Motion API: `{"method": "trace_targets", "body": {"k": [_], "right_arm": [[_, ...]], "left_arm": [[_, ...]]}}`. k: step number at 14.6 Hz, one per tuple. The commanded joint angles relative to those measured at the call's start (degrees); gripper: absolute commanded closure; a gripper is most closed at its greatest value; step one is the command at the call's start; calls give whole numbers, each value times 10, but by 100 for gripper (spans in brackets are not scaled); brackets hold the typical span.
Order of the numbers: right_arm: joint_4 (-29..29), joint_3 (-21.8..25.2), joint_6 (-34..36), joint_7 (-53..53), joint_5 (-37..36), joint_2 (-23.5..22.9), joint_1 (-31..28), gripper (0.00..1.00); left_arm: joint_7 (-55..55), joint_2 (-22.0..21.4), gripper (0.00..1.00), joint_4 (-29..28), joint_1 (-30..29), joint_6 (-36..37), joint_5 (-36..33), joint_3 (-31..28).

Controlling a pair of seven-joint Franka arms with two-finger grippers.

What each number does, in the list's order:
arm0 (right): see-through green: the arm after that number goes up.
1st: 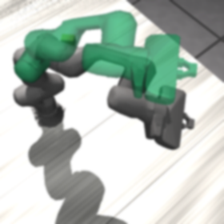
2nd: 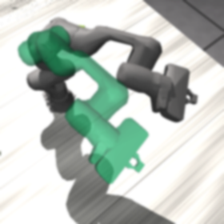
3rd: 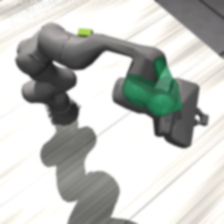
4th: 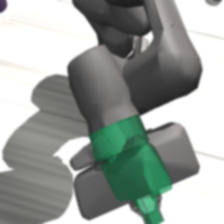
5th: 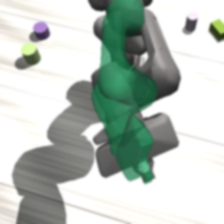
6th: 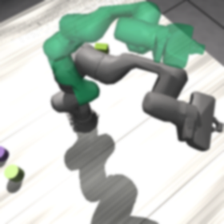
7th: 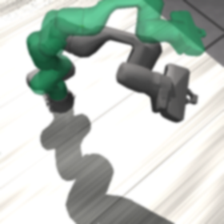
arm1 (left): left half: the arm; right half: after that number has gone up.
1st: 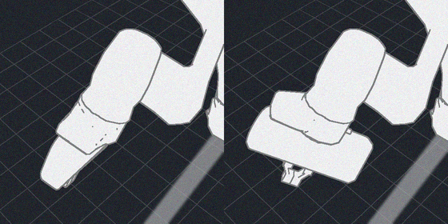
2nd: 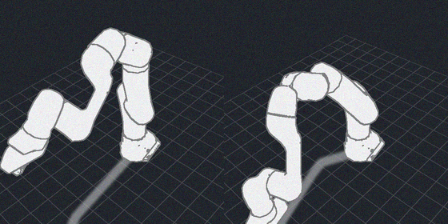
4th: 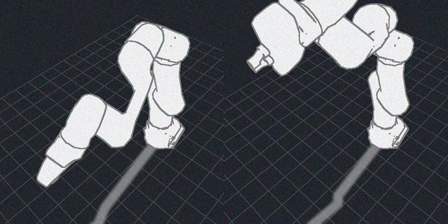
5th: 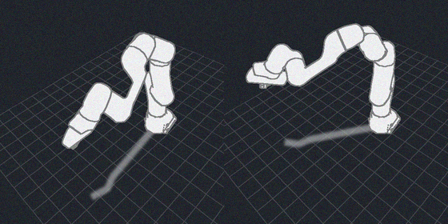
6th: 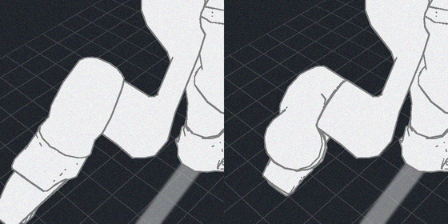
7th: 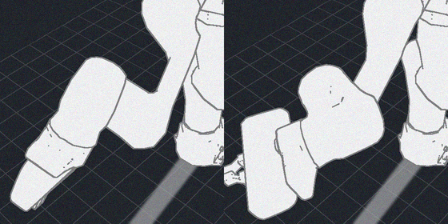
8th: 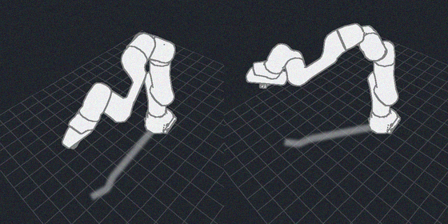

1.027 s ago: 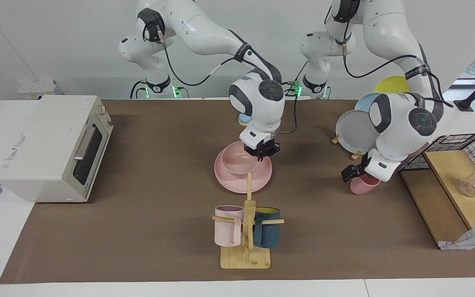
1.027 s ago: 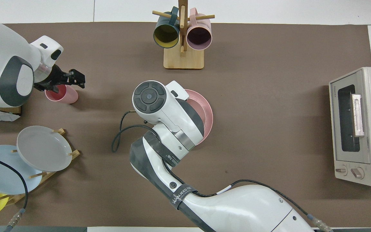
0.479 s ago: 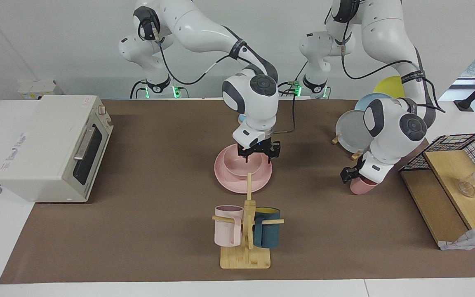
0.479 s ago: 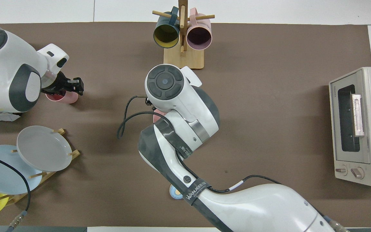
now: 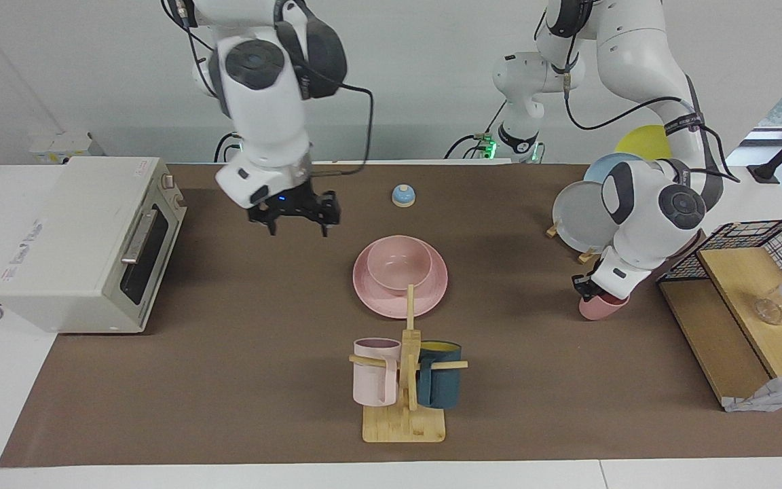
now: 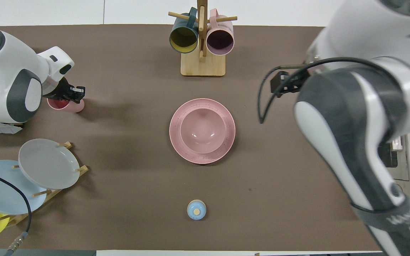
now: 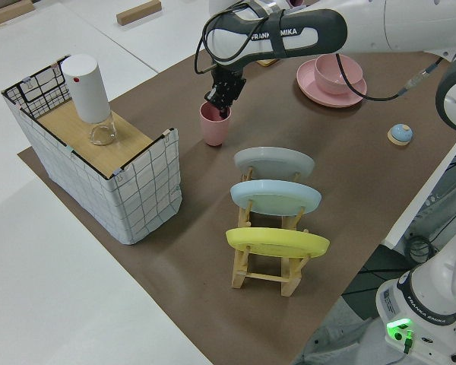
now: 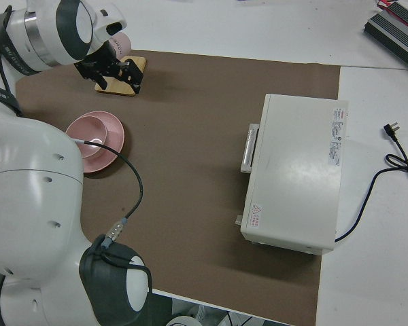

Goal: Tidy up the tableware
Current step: 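Release the bowl with the right gripper while the left gripper lifts the cup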

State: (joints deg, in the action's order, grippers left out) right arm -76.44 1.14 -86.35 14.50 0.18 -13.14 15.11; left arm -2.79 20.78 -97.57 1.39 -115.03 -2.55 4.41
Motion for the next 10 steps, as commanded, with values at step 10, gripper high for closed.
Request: {"method": "trace_targets", "body": {"k": [10], "right_arm": [[-172, 38, -11, -142, -11, 138, -75, 0]], "left_arm": [[-480, 30, 100, 286, 279, 221, 48, -2]]}}
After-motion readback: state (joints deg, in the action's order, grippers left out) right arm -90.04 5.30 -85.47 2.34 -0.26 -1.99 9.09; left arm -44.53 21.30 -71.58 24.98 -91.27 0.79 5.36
